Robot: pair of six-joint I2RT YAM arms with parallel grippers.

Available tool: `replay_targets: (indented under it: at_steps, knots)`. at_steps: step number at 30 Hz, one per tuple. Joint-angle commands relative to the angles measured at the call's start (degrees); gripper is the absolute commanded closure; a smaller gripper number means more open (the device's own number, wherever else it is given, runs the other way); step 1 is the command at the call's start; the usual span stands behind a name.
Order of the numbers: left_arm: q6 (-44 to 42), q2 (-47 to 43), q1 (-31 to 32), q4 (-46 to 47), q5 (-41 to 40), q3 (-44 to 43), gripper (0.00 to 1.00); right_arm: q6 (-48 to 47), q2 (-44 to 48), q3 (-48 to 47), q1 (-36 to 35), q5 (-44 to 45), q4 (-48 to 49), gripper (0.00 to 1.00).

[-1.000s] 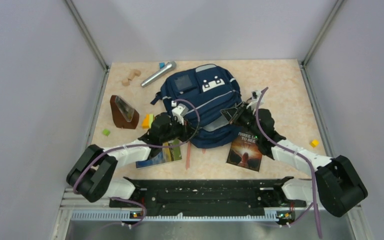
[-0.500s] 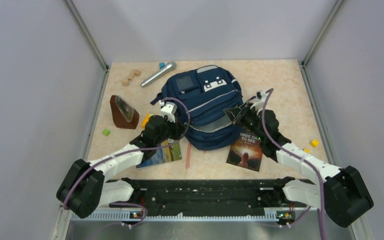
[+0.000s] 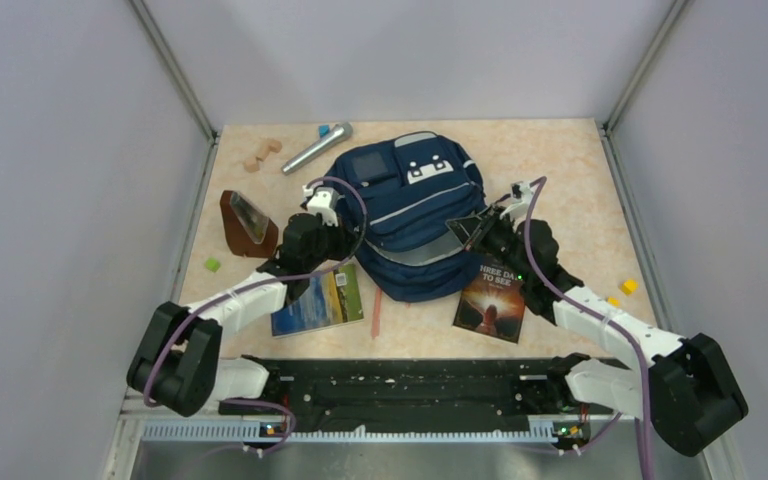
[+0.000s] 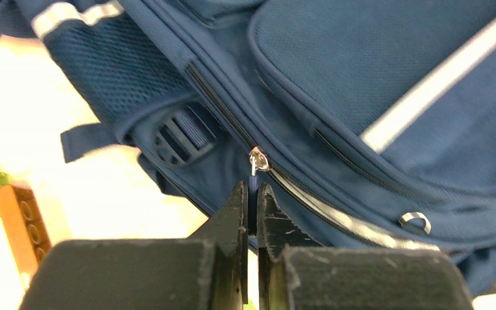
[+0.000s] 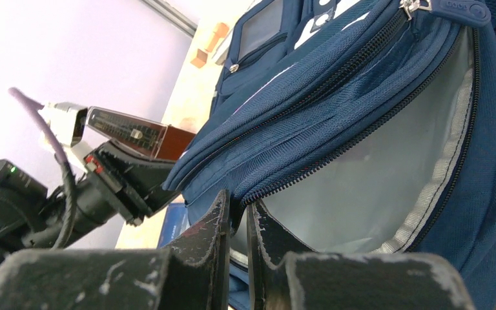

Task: Pack the student bag
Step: Unzip the student bag at the center of the board.

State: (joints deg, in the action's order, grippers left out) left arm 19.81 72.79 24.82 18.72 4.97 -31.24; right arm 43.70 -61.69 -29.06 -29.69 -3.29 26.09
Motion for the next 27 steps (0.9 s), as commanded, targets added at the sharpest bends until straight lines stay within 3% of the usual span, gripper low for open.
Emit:
replay_targets:
  at_steps: [1,15,21,23,24,26,27]
  knots:
    - [-0.22,4.02,-4.36,2.67,-7.43,-3.89,1.00,-0.57,2.90,-3.68,1.15,0.39,5.95,1.00]
    - [-4.67,14.90,-7.44,5.26,-11.26,-13.23,1.00,0.32,1.21,-3.55,1.13,-2.28,6.92,1.00]
    - [-5.66,15.51,-7.49,3.77,-8.99,-15.07,1.00,0.76,0.27,-3.55,1.12,-2.58,7.67,1.00]
    - [-6.86,14.16,-7.49,2.85,-6.00,-15.07,0.90,0.77,0.21,-3.71,1.17,-2.69,7.88,1.00]
    - [-7.57,13.30,-7.43,2.43,-3.71,-14.95,0.79,0.78,0.17,-3.72,1.13,-2.67,7.97,1.00]
    - [-7.71,10.67,-7.27,1.66,-0.20,-14.21,0.54,0.65,0.09,-3.79,1.13,-2.49,7.99,1.00]
    - [-7.73,9.13,-6.98,1.81,0.77,-13.41,0.30,0.60,0.00,-3.81,1.11,-2.39,7.92,1.00]
